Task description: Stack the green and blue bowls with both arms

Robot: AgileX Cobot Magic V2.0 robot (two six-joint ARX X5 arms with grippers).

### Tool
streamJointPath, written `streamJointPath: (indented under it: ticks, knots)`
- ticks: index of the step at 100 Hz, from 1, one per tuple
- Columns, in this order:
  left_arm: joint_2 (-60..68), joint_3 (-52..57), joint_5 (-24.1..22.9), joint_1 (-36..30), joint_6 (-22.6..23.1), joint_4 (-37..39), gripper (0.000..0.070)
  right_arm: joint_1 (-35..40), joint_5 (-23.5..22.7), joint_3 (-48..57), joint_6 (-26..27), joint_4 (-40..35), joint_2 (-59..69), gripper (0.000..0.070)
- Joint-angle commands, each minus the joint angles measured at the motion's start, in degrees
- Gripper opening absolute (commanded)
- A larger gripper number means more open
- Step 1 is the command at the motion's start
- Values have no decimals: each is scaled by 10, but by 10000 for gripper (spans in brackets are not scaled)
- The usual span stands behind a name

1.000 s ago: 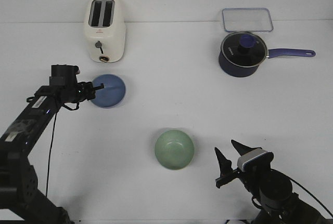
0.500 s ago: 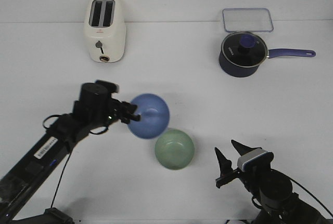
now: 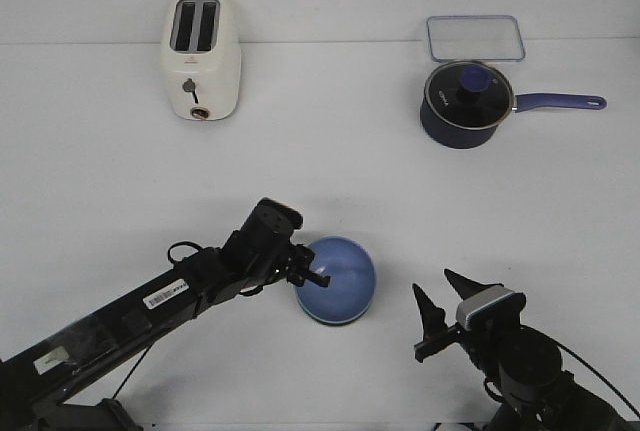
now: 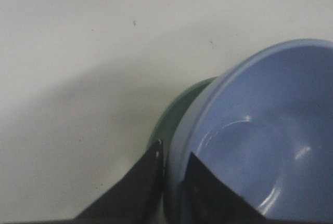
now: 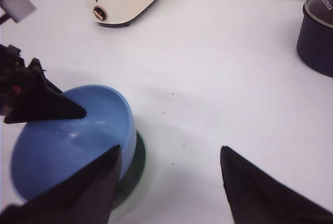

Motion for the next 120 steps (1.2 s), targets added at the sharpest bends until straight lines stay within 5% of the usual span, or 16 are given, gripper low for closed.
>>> streamJointPath:
  ticks: [1,10,17,36,62,94,101,104,108,120]
  knots:
    - [7,10,-1,-5,-5,7,122,6,0,2,0,9,0,398]
    - [5,10,-1,-5,-5,7,320,6,0,2,0,9,0,398]
    - [0,10,-1,-4,-3,5,382,6,0,2,0,9,0,399]
    - [-78,10,-14,13,26,-4,382,6,0,2,-1,9,0,399]
    - [-314,-57,-150,25,59,-55,382,6,0,2,-2,8,0,399]
    - [-581,-304,-192,25,-47,-27,379,6,0,2,-2,0,0,398]
    - [-605,-317,-192,25,-46,-27,332,6,0,2,-3,0,0,326]
    - [-610,-318,-192,25,-46,-28,235,6,0,2,-3,-1,0,226]
    - [-613,-318,-192,25,-45,-29,32,6,0,2,-3,-2,0,0]
    - [-614,-318,-191,25,-40,-27,10,6,0,2,-3,1,1,10]
